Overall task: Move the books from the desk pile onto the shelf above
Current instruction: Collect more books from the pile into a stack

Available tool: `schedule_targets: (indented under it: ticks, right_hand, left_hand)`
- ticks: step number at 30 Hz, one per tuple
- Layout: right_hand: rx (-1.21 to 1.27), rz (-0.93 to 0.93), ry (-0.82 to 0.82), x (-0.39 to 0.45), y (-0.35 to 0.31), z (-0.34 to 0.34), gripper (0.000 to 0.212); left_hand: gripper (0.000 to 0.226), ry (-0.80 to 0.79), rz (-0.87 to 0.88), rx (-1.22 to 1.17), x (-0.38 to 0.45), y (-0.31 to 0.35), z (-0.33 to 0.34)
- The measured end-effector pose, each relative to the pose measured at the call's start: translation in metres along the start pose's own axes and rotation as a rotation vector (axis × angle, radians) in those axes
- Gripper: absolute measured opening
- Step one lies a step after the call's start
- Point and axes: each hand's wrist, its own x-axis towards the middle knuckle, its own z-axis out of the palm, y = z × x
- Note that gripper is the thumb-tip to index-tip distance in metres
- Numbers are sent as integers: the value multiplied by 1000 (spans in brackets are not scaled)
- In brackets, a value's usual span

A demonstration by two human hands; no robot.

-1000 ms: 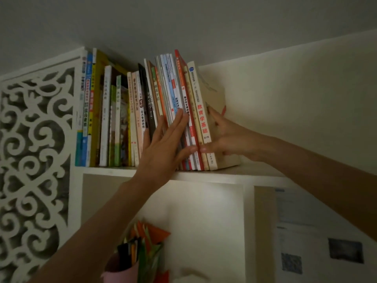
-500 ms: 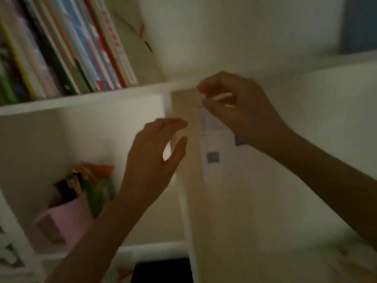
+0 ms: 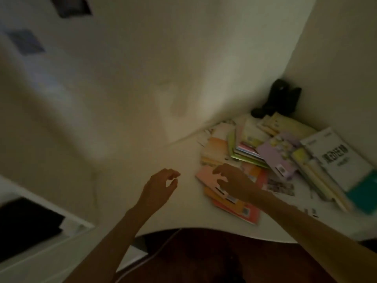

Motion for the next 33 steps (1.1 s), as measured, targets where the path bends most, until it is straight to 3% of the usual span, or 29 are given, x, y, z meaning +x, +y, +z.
schedule_targets:
  ticks: [6,8,10,13,15,18,21,23,28,31,33]
  right_hand:
    - [169,313,31,-2,128,-8,27]
    - [166,300,57,2,153,-19,19]
    - [126,250,199,9,170,-31,17]
    - [5,294,357,26,204,-55,45]
    - [-56,375,250,36,223,-59,73]
    - [-230,441,114,46,231,-44,82]
    - [-242,425,188,50,231,-40,74]
    - [-239,386,182,50,235,-45,73]
    - [-172,398,243,58,225,-66,67]
    - [-125,446,324,71,211,-83,63]
    - [-103,474,345,74,201,-94,58]
  left_hand:
    - [21,-154,-233,-75,45,27,101]
    - [23,-183,-258,-103,65,42,124]
    - [23,-173,-263,-125,85,59,138]
    - [25,-145,-284,-199,123,84,163]
    - [36,-125,-347,-259,149,99,177]
    - [61,-50,-566,-398,188,112,192]
    - [72,-81,-690,-400,222,118,200]
    - [94,-106,-749,-394,238,118,201]
    - [102,-262,-778,-544,261,114,204]
    - [68,-232,-769,-596,258,125,205]
    - [86,-199,-762,-574,246,125,206]
